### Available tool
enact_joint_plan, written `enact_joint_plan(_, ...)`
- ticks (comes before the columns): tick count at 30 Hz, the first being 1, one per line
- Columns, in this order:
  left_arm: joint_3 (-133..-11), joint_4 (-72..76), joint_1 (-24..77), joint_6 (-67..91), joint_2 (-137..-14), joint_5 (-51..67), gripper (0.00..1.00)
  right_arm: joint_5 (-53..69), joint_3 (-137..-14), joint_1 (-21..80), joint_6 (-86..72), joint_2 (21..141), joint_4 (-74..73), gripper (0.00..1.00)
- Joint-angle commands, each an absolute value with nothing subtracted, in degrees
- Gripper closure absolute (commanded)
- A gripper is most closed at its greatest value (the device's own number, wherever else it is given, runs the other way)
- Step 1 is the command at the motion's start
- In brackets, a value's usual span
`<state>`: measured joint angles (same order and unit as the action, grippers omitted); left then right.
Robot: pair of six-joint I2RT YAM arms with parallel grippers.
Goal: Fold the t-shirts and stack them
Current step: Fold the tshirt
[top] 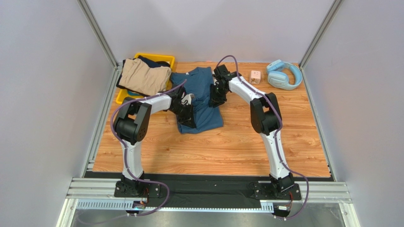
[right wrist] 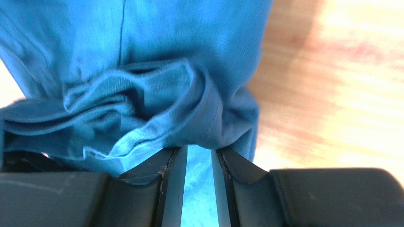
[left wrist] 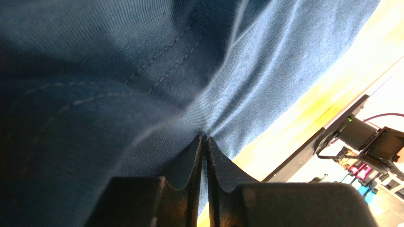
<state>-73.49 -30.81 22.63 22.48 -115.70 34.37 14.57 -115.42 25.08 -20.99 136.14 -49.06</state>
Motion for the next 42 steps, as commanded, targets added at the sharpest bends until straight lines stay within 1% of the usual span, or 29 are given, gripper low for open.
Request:
enact_joint_plan(1, -71.5, -38.8, 22.8, 18.1, -115.4, 30.1, 0.86, 11.8, -120.1, 23.5, -21.8, 138.9, -45.4, 0.68)
enact_joint_plan(13, -70.5, -39.6, 22.8, 17.8, -113.8, 29.1, 0.86, 13.7, -125.8, 22.2, -24.3, 142.2, -48.1, 0.68)
enact_joint_plan(18, -71.2, -40.4, 22.8, 18.8, -108.7, 29.2, 0.8, 14.1, -121.6, 22.1, -23.9, 141.5, -48.6, 0.68)
enact_joint_plan(21, -71.7, -41.3, 22.8, 19.0, -104.4, 27.2, 0.77, 13.4, -118.9, 22.0, -23.8, 140.0, -48.7, 0.69)
enact_joint_plan(27, -76.9, -42.8, 22.2, 19.2, -101.3, 21.5, 0.74, 12.7, -116.0, 21.5, -23.2, 136.9, -50.0, 0.69)
enact_joint_plan(30, -81.8, -43.0, 21.4, 19.1, -104.8, 21.4, 0.73, 12.8, -115.4, 21.0, -22.9, 134.7, -50.2, 0.69)
enact_joint_plan(34, -89.1, -43.5, 21.4, 18.4, -113.1, 21.5, 0.74, 14.0, -115.4, 20.6, -22.1, 134.5, -50.9, 0.68)
enact_joint_plan(39, -93.2, -40.4, 20.7, 19.2, -118.6, 20.1, 0.75, 16.0, -114.1, 20.6, -21.8, 134.9, -51.3, 0.69)
enact_joint_plan(42, -96.1, -41.6, 20.4, 20.0, -122.9, 17.9, 0.75, 16.4, -113.6, 20.6, -21.8, 135.3, -51.3, 0.69)
